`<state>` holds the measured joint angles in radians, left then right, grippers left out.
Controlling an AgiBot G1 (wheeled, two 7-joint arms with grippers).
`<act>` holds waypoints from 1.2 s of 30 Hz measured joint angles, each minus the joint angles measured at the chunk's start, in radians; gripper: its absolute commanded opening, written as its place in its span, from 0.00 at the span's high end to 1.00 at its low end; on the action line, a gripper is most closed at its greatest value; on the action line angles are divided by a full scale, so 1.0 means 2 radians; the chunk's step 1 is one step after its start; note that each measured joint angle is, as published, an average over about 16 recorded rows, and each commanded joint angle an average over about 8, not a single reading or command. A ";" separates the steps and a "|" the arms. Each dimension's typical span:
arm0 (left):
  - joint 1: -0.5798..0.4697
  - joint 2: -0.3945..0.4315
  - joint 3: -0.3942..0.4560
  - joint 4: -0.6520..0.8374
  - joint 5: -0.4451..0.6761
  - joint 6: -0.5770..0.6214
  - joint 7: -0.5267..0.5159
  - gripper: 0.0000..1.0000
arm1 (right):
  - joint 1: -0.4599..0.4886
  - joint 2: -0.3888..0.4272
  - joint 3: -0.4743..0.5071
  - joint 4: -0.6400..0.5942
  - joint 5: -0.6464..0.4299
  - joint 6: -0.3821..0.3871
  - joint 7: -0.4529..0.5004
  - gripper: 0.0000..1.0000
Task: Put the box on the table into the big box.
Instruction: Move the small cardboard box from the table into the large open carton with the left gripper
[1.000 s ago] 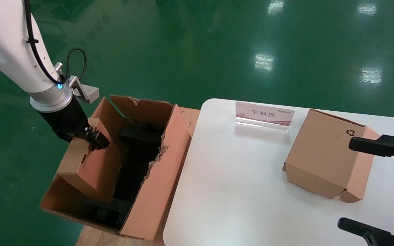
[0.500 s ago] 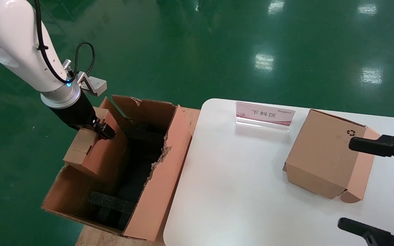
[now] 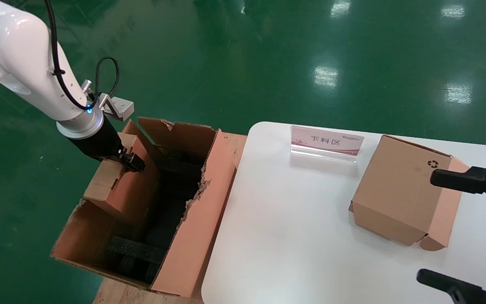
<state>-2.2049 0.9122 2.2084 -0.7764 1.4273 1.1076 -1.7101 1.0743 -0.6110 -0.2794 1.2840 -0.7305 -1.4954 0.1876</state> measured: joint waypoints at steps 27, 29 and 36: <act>0.033 0.002 0.007 -0.013 0.009 -0.025 -0.029 0.00 | 0.000 0.000 0.000 0.000 0.000 0.000 0.000 0.00; 0.034 0.003 0.007 -0.013 0.010 -0.025 -0.030 0.00 | 0.000 0.000 0.000 0.000 0.000 0.000 0.000 0.00; 0.036 0.003 0.008 -0.014 0.010 -0.026 -0.032 0.00 | 0.000 0.000 0.000 0.000 0.000 0.000 0.000 0.00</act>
<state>-2.1337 0.9184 2.2239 -0.8046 1.4478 1.0553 -1.7733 1.0743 -0.6110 -0.2794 1.2840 -0.7305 -1.4953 0.1876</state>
